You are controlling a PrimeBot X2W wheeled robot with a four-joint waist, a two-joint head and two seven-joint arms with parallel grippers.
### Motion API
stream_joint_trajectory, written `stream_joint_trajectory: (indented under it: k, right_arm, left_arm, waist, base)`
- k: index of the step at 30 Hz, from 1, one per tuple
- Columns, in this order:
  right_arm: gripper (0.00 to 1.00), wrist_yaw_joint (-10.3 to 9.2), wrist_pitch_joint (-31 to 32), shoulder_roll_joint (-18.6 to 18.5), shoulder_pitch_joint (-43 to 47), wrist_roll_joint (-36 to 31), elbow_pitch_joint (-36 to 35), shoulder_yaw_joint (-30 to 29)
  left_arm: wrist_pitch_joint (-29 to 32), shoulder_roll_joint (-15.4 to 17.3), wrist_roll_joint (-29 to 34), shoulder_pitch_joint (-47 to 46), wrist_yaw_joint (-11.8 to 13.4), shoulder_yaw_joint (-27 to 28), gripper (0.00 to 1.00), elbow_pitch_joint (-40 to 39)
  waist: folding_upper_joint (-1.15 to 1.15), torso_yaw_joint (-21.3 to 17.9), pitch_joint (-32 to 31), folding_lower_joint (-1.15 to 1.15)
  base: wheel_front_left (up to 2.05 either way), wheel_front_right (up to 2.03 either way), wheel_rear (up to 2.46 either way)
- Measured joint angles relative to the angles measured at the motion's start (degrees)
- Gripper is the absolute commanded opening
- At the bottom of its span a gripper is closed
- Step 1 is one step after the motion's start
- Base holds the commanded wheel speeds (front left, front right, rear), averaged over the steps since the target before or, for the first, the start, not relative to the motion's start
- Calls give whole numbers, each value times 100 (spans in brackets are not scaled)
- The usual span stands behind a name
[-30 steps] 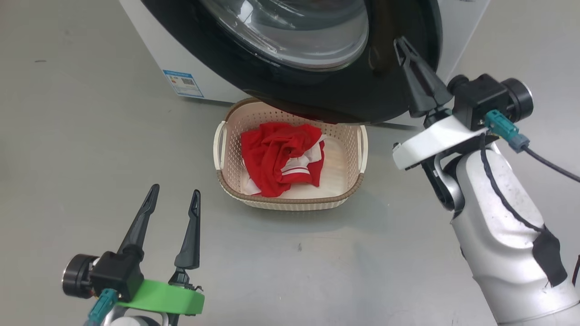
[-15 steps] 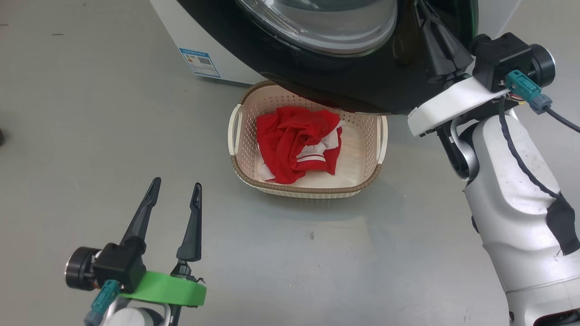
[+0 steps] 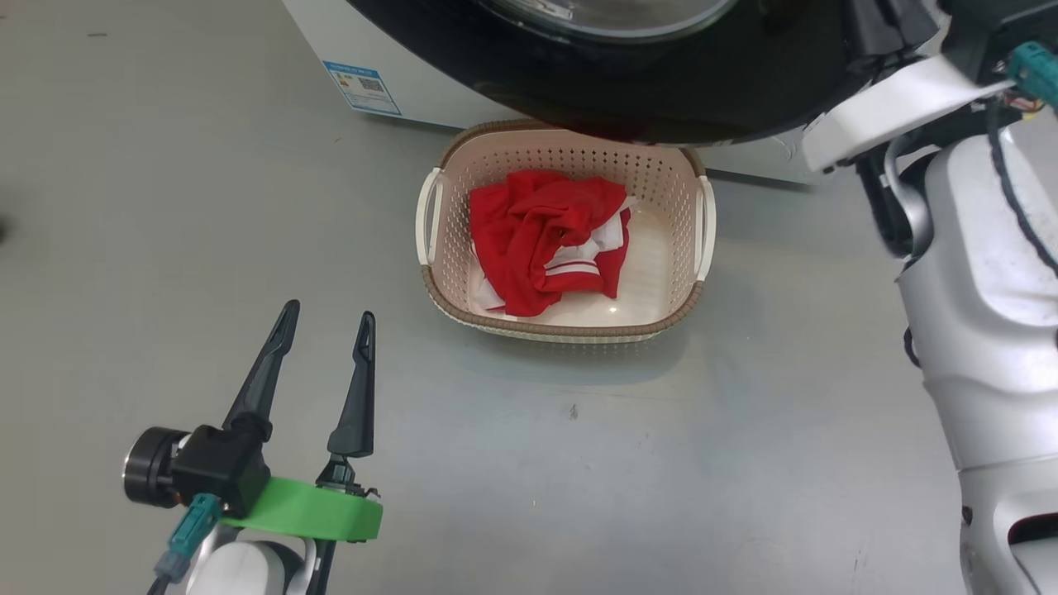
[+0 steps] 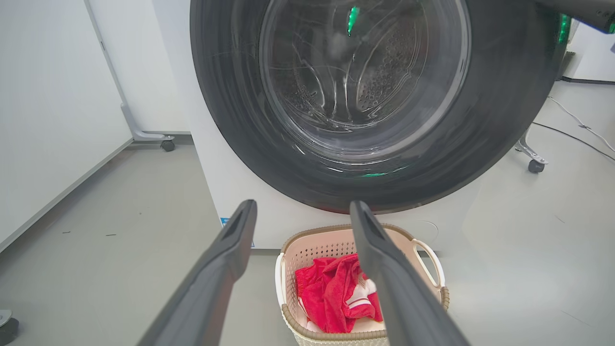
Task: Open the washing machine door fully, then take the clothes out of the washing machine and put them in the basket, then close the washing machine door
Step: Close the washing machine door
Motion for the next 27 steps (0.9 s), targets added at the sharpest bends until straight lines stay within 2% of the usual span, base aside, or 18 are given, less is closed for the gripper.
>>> stream_joint_trajectory:
  k: [14,27]
  right_arm:
    - [0,-96,-26,-211,-815,109,480,-359]
    - [0,-138,-126,-265,-1106,116,923,-438]
  left_arm:
    - [-16,-27,-103,-222,-60,-109,100,33]
    - [-18,-47,-102,-363,-102,-123,100,78]
  waist:
    - [0,101,287,0]
    - [0,151,430,0]
  base:
    - [0,0,0]
    - [0,0,0]
